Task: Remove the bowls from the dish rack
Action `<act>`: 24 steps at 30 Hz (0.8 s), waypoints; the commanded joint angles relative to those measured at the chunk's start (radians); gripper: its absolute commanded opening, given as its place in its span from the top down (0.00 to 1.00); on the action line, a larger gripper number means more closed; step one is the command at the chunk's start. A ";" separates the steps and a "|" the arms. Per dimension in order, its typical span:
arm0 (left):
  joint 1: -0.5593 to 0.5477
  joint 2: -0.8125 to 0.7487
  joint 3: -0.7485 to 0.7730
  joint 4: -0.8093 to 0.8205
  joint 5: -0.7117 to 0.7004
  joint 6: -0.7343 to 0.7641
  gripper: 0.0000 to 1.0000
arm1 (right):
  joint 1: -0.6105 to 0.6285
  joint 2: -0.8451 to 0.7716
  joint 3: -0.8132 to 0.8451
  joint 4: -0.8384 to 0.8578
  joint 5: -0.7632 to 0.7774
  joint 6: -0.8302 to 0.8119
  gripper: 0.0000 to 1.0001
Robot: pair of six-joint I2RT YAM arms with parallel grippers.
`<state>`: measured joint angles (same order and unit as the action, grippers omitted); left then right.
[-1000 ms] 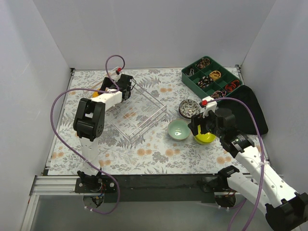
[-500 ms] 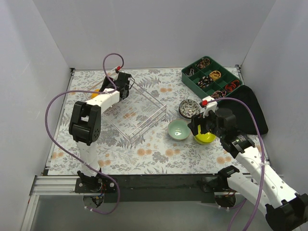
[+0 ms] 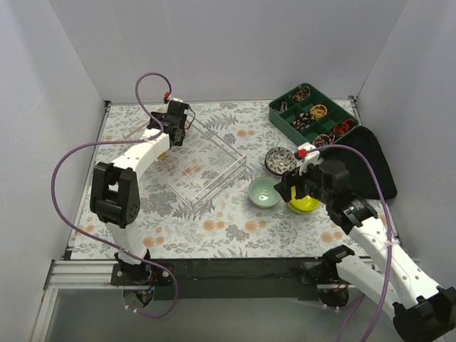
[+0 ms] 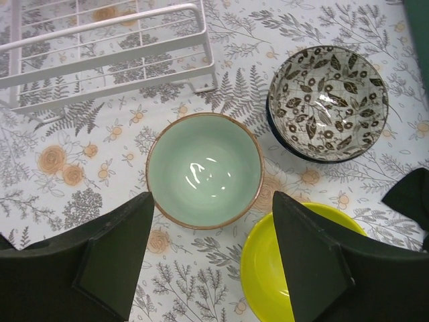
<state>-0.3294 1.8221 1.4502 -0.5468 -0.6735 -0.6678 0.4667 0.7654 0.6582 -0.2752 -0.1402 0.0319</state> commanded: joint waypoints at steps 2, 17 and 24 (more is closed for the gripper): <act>-0.003 -0.113 0.058 -0.059 0.109 -0.117 0.85 | 0.001 0.015 0.034 0.088 -0.119 0.019 0.21; -0.003 -0.240 0.099 -0.044 0.463 -0.401 0.92 | 0.003 0.147 0.084 0.319 -0.412 0.068 0.22; -0.003 -0.306 0.082 0.002 0.594 -0.573 0.93 | 0.027 0.271 0.175 0.442 -0.453 0.097 0.22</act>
<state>-0.3294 1.6096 1.5066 -0.6018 -0.1917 -1.1076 0.4744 0.9821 0.7437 0.0189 -0.5350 0.1059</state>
